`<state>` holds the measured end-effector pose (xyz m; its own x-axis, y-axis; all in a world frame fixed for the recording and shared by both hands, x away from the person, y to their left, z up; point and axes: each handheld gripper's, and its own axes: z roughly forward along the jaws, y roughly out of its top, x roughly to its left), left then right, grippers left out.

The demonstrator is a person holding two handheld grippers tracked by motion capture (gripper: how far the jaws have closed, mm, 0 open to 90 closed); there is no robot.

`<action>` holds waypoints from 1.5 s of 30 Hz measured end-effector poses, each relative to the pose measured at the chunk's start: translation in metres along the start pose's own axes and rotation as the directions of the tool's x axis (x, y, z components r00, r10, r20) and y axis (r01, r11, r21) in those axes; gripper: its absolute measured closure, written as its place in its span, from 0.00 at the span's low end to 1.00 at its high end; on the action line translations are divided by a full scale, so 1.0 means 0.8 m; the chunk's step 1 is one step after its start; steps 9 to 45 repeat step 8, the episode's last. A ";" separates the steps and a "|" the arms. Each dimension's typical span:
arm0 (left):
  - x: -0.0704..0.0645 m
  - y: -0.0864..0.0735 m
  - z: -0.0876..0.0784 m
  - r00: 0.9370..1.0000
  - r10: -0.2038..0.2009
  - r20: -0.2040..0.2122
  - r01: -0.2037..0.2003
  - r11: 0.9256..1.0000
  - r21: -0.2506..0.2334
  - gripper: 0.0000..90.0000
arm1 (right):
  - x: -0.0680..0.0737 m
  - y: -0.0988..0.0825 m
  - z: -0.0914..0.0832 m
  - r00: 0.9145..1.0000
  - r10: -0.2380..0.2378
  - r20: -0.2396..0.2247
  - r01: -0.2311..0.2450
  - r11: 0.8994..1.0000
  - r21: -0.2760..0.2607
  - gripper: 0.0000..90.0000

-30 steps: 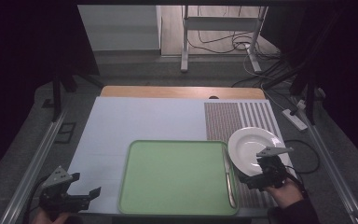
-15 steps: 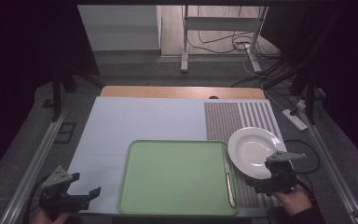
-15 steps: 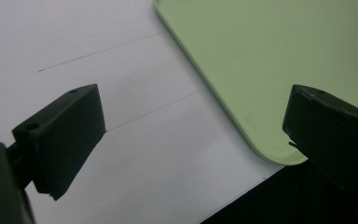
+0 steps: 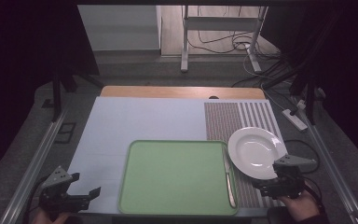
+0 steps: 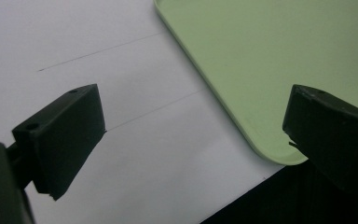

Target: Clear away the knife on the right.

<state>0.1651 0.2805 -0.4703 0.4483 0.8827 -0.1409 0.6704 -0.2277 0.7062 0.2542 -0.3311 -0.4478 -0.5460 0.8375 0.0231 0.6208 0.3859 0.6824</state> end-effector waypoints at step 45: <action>0.000 0.000 0.000 1.000 -0.001 0.001 0.001 1.000 -0.001 0.06 | 0.000 -0.003 -0.004 1.000 0.006 0.013 -0.006 1.000 -0.001 0.00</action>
